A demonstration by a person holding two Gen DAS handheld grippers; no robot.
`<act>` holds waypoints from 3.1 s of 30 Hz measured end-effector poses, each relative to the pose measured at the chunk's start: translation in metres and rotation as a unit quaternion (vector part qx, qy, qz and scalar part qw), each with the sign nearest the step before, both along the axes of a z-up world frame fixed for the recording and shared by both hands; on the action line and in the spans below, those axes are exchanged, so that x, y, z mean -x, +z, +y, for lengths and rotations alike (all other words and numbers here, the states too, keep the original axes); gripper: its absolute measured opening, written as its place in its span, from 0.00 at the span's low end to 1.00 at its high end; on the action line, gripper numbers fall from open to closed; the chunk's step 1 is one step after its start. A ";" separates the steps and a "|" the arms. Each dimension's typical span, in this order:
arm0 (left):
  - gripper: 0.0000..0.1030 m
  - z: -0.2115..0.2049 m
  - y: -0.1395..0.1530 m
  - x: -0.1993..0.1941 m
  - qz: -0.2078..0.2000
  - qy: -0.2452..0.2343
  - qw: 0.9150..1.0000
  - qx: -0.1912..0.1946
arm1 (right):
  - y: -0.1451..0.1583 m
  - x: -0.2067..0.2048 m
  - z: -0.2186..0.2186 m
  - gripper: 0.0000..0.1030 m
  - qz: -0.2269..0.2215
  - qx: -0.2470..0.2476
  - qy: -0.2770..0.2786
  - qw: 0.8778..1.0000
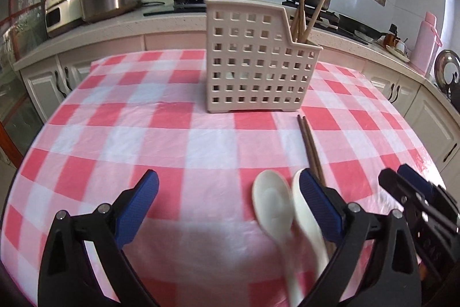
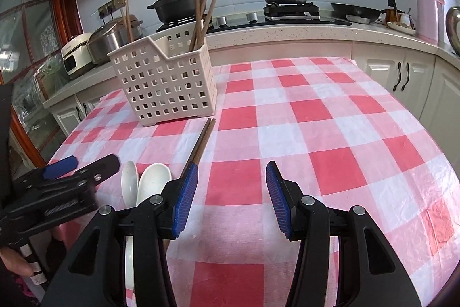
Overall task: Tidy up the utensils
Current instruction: 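Withdraw both open tools from the caddy toward the white spoons, then close the left tool on a white spoon while the right tool approaches another spoon, then close the right tool on a white spoon handle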
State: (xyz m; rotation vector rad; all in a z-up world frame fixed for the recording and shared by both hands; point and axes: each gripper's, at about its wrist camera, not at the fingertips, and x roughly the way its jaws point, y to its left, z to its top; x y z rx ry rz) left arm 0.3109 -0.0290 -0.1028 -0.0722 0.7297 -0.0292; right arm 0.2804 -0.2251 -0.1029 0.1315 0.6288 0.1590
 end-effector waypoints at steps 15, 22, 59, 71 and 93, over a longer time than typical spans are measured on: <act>0.34 -0.018 -0.025 -0.013 0.053 -0.019 0.998 0.006 | 0.000 0.003 -0.005 0.47 -0.006 -0.018 0.008 1.000; 0.16 -0.007 -0.020 -0.001 0.037 -0.029 0.999 0.009 | 0.000 0.004 -0.002 0.47 -0.003 -0.011 0.004 1.000; 0.41 0.086 -0.013 0.042 0.017 -0.009 0.999 0.045 | -0.022 -0.046 0.108 0.39 0.113 0.073 0.118 0.984; 0.50 0.084 -0.012 0.046 0.017 -0.014 0.999 0.039 | -0.007 -0.039 0.085 0.39 0.101 0.013 0.128 0.987; 0.54 0.096 -0.017 0.060 0.033 -0.025 0.998 0.038 | -0.022 -0.048 0.118 0.14 0.100 0.108 0.134 0.980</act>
